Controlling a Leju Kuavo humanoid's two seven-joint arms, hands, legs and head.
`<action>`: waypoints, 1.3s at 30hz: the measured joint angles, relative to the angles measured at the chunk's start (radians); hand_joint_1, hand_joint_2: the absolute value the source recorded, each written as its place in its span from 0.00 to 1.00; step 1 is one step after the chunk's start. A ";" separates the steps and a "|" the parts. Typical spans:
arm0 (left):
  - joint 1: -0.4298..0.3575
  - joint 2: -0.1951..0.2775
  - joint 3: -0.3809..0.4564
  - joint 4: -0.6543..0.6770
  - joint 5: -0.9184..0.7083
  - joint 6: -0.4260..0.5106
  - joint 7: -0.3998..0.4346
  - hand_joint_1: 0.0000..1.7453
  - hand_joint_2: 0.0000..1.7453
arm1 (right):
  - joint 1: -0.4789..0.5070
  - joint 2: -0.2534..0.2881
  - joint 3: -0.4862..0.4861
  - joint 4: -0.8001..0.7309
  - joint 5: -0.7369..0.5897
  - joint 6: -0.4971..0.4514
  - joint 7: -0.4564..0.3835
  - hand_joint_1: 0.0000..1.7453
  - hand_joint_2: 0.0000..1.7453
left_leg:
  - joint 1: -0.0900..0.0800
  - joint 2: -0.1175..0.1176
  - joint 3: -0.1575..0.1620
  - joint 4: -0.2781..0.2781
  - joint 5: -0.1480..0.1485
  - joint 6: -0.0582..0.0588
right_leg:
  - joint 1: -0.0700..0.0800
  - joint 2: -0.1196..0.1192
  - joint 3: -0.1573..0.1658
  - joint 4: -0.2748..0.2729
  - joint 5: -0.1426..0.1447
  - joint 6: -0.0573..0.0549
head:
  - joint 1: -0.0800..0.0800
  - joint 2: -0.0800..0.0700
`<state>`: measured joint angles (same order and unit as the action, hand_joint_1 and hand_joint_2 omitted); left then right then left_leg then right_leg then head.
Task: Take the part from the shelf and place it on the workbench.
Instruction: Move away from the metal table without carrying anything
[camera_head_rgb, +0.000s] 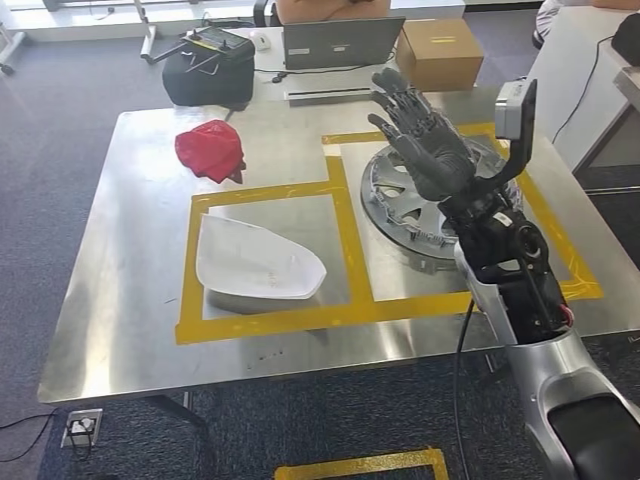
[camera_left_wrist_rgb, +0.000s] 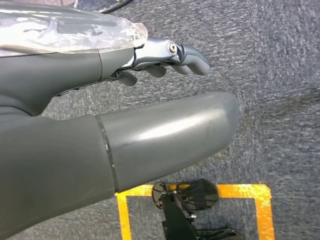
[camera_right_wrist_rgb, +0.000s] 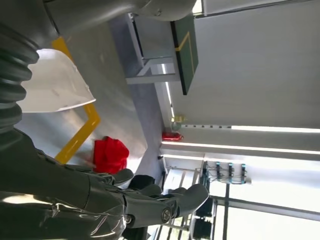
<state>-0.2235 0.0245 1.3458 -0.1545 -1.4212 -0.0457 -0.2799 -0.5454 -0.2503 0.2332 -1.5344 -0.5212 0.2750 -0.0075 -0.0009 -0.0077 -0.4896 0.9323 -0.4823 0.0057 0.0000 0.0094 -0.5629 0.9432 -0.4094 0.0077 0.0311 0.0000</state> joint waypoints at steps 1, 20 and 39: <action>0.002 0.000 0.000 0.000 0.000 0.001 0.000 0.00 0.00 | 0.019 -0.004 -0.011 -0.009 -0.010 0.004 -0.005 0.00 0.00 | 0.000 0.000 0.000 0.000 0.000 0.000 | 0.000 0.000 0.000 0.000 0.000 0.000 | 0.000 0.000; 0.001 -0.006 0.000 0.000 -0.016 0.004 0.008 0.00 0.00 | 0.155 -0.025 -0.118 -0.099 0.003 -0.008 -0.002 0.00 0.00 | 0.027 0.006 0.039 -0.035 0.004 0.007 | -0.037 -0.005 -0.085 0.161 -0.028 0.062 | 0.019 0.000; -0.011 -0.002 0.000 -0.001 -0.023 0.007 0.011 0.00 0.00 | 0.151 -0.024 -0.136 -0.109 0.019 -0.009 -0.010 0.00 0.00 | 0.010 0.003 -0.067 0.041 0.024 -0.007 | -0.018 0.000 -0.009 0.029 -0.018 0.017 | -0.016 0.000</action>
<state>-0.2341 0.0225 1.3458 -0.1556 -1.4443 -0.0387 -0.2688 -0.3946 -0.2747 0.0977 -1.6438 -0.5017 0.2663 -0.0177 0.0090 -0.0046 -0.5563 0.9733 -0.4587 -0.0010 -0.0178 0.0092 -0.5719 0.9721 -0.4279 0.0252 0.0154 0.0000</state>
